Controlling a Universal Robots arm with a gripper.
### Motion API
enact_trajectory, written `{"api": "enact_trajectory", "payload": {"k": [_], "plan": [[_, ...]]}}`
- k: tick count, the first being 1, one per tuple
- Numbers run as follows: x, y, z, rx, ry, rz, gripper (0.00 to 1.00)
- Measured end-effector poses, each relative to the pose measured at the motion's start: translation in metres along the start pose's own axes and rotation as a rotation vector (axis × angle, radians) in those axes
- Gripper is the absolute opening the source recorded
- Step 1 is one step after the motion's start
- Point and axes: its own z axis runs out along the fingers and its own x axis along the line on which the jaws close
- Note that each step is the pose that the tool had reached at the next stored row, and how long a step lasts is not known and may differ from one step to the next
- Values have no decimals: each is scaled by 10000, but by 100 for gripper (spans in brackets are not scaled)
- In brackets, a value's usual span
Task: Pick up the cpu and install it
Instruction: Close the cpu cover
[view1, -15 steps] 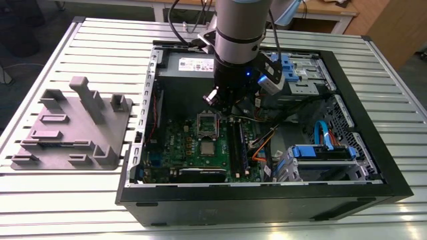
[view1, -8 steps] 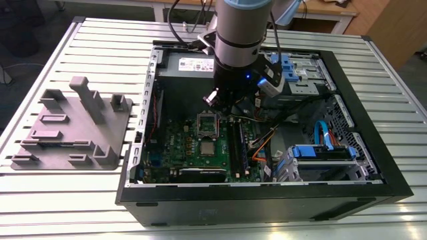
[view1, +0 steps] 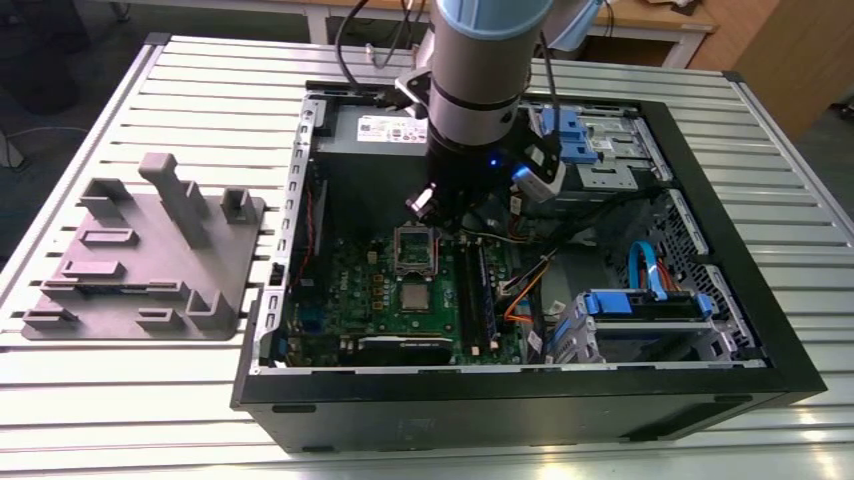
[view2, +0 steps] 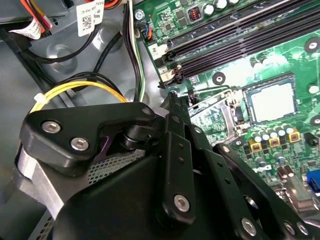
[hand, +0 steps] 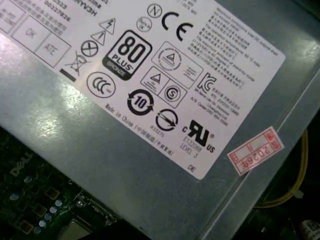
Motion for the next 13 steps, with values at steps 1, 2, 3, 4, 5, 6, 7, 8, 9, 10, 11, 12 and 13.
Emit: {"api": "enact_trajectory", "payload": {"k": [1,2,3,4,5,6,7,8,9,10,11,12,13], "plan": [[1,-1,16,-16,-12,1,10],[2,-2,26,-19,-15,1,10],[3,-2,36,-21,-16,1,10],[4,-3,49,-24,-17,1,10],[5,-3,62,-28,-21,1,10],[6,-4,65,-30,-22,1,10],[6,-4,65,-29,-21,1,10],[6,-4,65,-29,-20,1,10],[5,-4,66,-29,-20,1,10],[5,-4,66,-30,-21,1,10],[5,-4,66,-30,-21,1,10],[6,-4,75,-30,-22,1,10],[7,-5,82,-30,-22,1,10]]}}
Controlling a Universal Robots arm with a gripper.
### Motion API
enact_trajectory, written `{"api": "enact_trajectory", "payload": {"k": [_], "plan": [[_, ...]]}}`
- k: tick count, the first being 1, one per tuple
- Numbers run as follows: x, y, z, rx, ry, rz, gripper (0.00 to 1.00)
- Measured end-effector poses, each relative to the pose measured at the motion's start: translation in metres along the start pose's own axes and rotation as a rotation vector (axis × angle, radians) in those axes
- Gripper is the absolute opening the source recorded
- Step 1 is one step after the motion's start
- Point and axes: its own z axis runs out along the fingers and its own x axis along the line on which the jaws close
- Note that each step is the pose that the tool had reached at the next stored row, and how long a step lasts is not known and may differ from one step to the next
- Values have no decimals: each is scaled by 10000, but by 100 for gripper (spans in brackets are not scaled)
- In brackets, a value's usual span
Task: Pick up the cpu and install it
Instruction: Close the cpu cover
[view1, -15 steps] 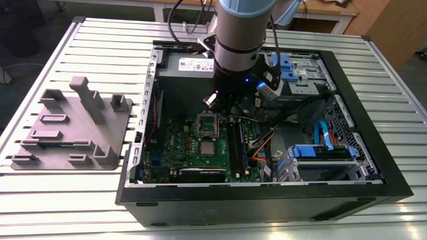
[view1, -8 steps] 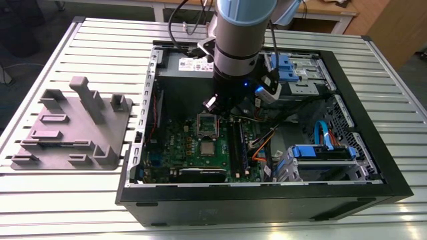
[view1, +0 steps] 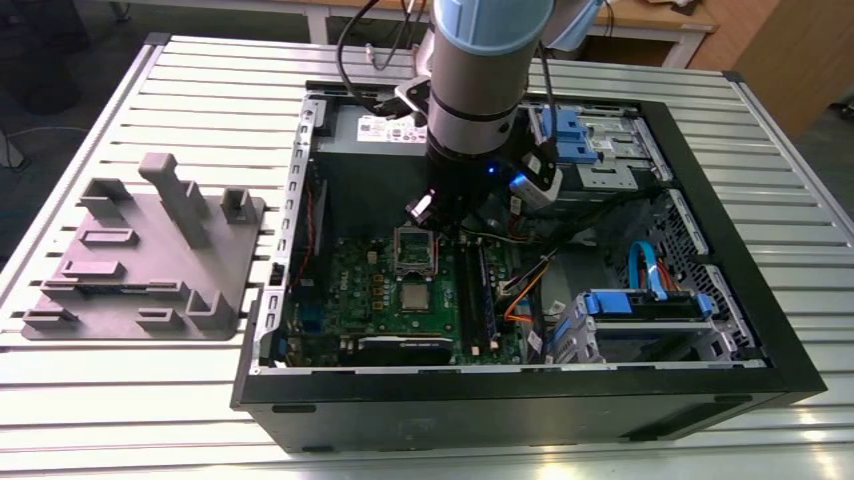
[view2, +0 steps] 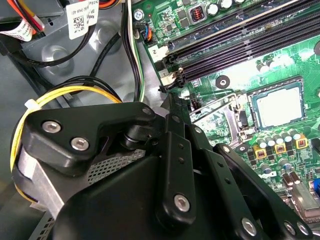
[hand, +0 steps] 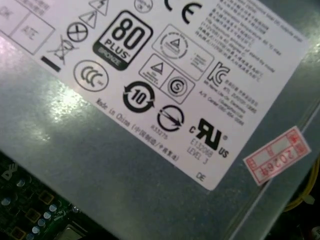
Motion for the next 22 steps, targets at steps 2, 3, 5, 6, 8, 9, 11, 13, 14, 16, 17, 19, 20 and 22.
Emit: {"api": "enact_trajectory", "payload": {"k": [2,3,5,6,8,9,11,13,14,16,17,19,20,22], "plan": [[0,0,0,0,0,0,10],[0,0,4,-2,-3,0,10],[0,0,11,-2,-3,0,10],[0,0,13,-1,-2,0,10],[-3,5,17,-2,-6,0,10],[-6,8,18,-2,-7,0,10],[-10,14,20,-1,-7,0,10],[-11,16,20,-2,-7,-1,10],[-12,16,20,-1,-6,-1,10],[-12,17,22,-1,-6,0,10],[-12,17,26,-2,-8,-1,10],[-13,20,32,-4,-9,0,10],[-15,22,34,-7,-11,1,10],[-16,24,38,-10,-13,0,10]]}}
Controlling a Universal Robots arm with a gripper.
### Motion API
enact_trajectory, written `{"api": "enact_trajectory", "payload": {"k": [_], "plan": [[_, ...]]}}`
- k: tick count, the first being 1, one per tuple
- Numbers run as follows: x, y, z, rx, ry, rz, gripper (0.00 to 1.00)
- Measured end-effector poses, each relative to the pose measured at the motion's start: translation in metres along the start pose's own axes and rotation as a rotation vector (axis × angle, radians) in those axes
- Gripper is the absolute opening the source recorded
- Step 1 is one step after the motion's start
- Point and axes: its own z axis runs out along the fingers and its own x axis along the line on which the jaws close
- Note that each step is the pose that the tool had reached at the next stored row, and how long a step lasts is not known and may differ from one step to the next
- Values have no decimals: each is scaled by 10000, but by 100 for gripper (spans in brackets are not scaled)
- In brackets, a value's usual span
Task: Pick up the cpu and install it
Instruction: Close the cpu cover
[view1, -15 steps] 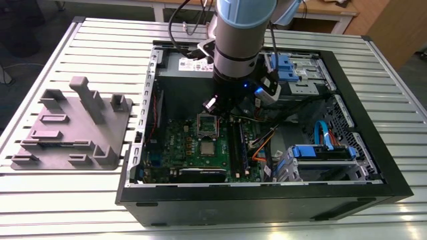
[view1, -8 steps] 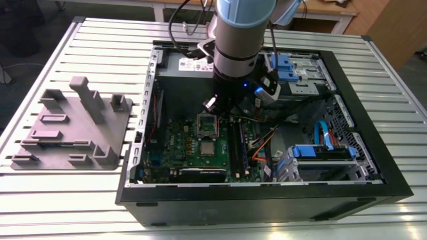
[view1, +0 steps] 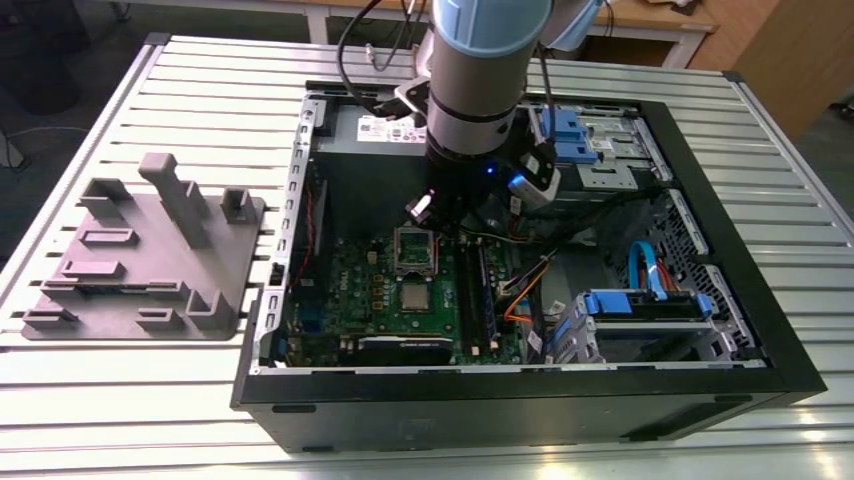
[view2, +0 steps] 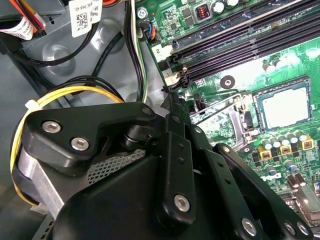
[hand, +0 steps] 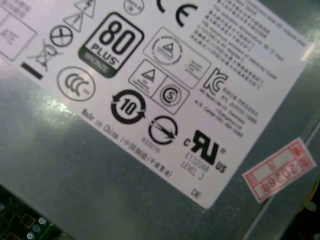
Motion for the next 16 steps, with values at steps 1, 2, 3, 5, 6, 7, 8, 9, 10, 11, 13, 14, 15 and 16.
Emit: {"api": "enact_trajectory", "payload": {"k": [1,2,3,5,6,7,8,9,10,11,13,14,15,16], "plan": [[1,1,1,0,1,0,10],[3,2,1,1,1,1,10],[7,5,1,1,1,2,10],[14,11,5,0,-1,1,10],[19,13,5,0,-1,0,10],[22,16,7,0,-1,0,10],[25,18,7,0,0,0,10],[25,18,8,0,1,0,10],[25,17,11,-1,-1,-1,10],[25,17,13,-2,-2,-1,10],[25,17,17,-2,-1,1,10],[24,16,18,-1,0,1,10],[22,15,19,-1,0,1,10],[20,13,19,-2,0,0,10]]}}
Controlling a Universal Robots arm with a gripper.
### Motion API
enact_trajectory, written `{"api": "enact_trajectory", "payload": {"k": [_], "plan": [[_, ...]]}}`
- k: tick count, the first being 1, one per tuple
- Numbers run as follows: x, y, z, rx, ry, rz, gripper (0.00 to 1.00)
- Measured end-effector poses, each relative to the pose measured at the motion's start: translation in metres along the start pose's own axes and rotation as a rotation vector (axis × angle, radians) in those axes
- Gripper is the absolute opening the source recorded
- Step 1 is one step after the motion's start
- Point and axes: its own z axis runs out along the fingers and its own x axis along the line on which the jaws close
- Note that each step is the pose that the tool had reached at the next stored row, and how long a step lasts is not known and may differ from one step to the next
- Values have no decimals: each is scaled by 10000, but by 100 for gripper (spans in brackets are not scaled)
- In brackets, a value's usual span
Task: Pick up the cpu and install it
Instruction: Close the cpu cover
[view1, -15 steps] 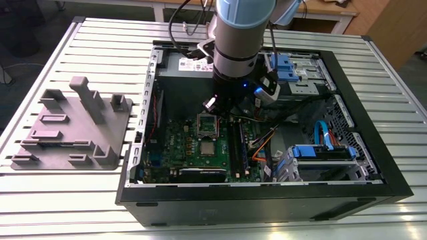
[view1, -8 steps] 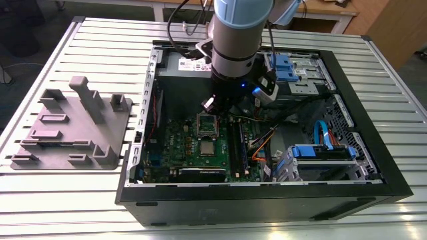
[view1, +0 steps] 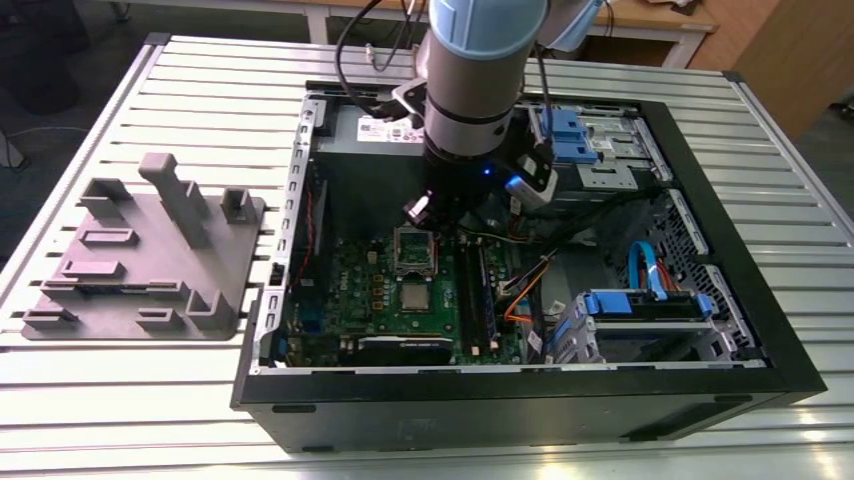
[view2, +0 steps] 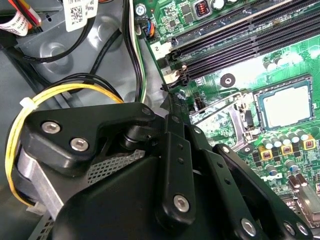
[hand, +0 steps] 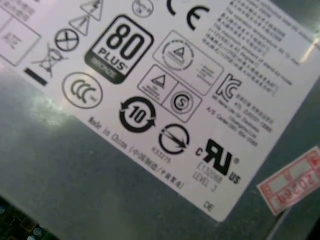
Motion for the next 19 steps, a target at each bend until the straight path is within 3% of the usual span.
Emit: {"api": "enact_trajectory", "payload": {"k": [12,19], "plan": [[-24,-9,13,-10,-8,0,10],[-1,8,16,-7,-16,-2,10]]}}
